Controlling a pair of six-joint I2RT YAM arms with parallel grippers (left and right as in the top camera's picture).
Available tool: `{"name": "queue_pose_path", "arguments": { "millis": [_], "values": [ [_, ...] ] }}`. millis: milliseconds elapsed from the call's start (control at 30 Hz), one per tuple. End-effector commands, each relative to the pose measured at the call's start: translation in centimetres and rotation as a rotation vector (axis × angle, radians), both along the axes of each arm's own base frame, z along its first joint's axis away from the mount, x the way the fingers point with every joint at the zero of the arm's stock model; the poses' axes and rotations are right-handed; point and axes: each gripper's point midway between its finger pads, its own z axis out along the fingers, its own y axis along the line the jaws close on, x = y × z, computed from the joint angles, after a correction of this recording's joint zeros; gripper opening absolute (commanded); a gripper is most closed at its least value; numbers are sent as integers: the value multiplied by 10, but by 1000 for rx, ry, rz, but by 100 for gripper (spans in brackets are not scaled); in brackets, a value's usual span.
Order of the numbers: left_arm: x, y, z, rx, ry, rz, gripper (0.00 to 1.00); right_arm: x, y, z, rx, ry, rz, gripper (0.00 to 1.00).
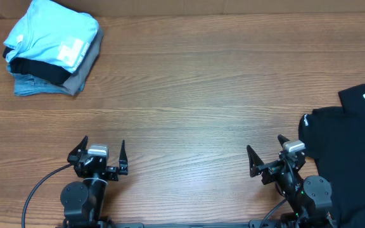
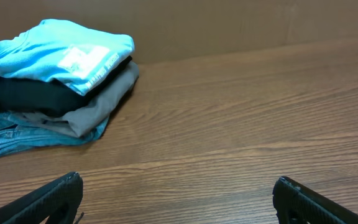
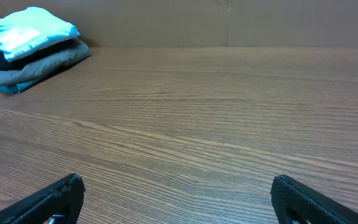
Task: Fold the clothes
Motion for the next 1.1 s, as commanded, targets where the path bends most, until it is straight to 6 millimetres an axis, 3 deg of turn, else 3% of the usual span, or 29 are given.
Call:
{"name": "queue_pose_path", "arguments": {
  "millis": [0,933,1067],
  "values": [
    [0,-4,1,11,-10,-21,100,-1,0,0,-1,-4,4,100],
    [0,-4,1,11,-11,-21,100,-1,0,1,0,-7,4,100],
    [-1,-12,2,-47,-7,-59,100,0,1,2,1,-13,6,100]
  ]
}}
